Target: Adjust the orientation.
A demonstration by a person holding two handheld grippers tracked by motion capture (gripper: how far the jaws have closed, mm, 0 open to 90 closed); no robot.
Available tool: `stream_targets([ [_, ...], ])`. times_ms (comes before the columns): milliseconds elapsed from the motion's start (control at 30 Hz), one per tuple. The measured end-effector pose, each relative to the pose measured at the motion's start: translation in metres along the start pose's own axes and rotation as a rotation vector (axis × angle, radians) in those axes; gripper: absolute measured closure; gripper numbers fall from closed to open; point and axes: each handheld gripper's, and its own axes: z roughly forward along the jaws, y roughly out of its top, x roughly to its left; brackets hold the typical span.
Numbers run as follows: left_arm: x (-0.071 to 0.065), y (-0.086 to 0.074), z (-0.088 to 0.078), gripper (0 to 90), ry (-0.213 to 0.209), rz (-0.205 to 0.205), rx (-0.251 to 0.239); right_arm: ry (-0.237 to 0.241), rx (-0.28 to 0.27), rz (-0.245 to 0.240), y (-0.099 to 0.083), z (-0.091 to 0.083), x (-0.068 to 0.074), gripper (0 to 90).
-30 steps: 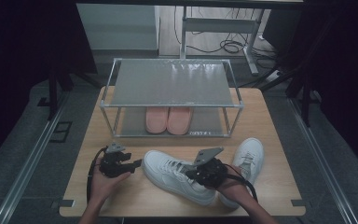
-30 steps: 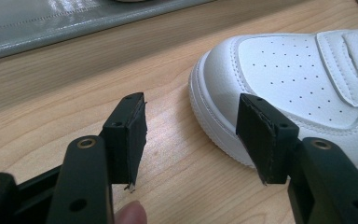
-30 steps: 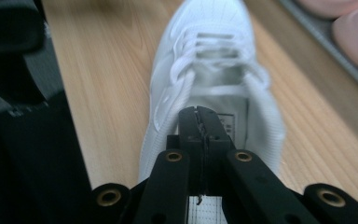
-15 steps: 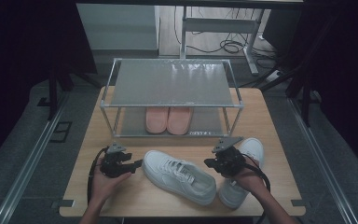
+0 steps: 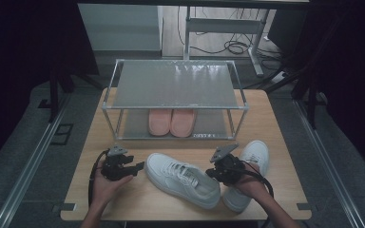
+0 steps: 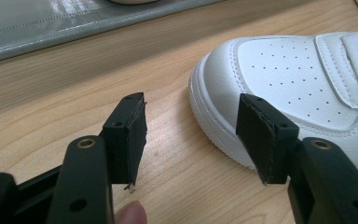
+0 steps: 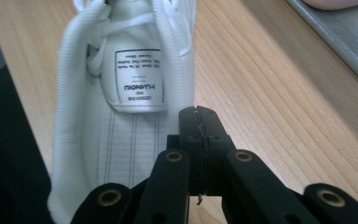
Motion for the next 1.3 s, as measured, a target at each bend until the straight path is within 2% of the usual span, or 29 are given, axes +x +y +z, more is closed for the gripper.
stream_targets([
  [33,0.000,0.000,0.000,42.9,0.000,0.000,0.001,0.003,-0.001,0.000,0.000,0.000,0.001,90.0],
  [100,0.000,0.000,0.000,43.0,0.000,0.000,0.001,0.043,0.002,-0.006,-0.001,0.000,0.004,90.0],
  [133,0.000,0.000,0.000,42.9,0.001,0.001,0.002,0.033,0.027,-0.035,-0.001,0.005,0.012,90.0],
  [167,0.000,0.000,0.000,42.9,0.001,0.001,0.002,0.033,0.027,-0.035,-0.001,0.005,0.012,90.0],
  [200,0.000,0.000,0.000,42.9,0.000,0.003,0.002,0.027,0.037,-0.058,-0.001,0.008,0.017,89.0],
  [233,0.000,0.000,0.000,42.9,-0.001,0.003,0.001,0.023,0.033,-0.054,-0.001,0.008,0.017,89.1],
  [367,0.000,0.000,0.000,43.0,0.000,0.000,0.001,-0.014,-0.026,-0.022,0.002,-0.003,0.008,90.0],
  [433,0.000,0.000,0.000,42.9,0.000,-0.001,0.001,-0.021,-0.034,-0.010,0.002,-0.005,0.006,90.0],
  [467,0.000,0.000,0.000,43.0,0.001,-0.001,0.002,-0.039,-0.048,0.013,0.003,-0.009,-0.002,90.0],
  [567,0.000,0.000,0.000,42.9,0.002,0.004,0.002,-0.054,-0.035,0.029,0.003,-0.007,-0.009,90.0],
  [633,0.000,0.000,0.000,42.9,0.001,0.003,0.001,-0.048,0.001,0.031,0.003,0.001,-0.011,90.0],
  [733,0.001,0.000,0.000,42.9,0.003,0.000,0.002,-0.029,0.023,0.013,0.003,0.006,-0.009,90.0],
  [767,0.001,0.000,0.000,42.9,0.001,-0.001,0.002,-0.018,0.032,-0.009,0.003,0.010,-0.004,90.0],
  [833,0.001,0.000,0.000,42.9,0.002,0.000,0.001,-0.033,0.037,-0.017,0.004,0.011,-0.001,90.0],
  [967,0.001,0.000,0.000,43.0,0.001,-0.001,-0.002,-0.025,0.041,-0.022,0.003,0.010,0.002,90.0],
  [1100,0.000,0.000,0.000,42.9,0.003,0.004,0.002,-0.023,0.058,-0.050,0.002,0.009,0.013,90.0],
  [1300,0.000,0.000,0.000,42.9,0.004,0.005,0.003,-0.009,0.056,-0.072,0.000,0.009,0.023,90.0],
])
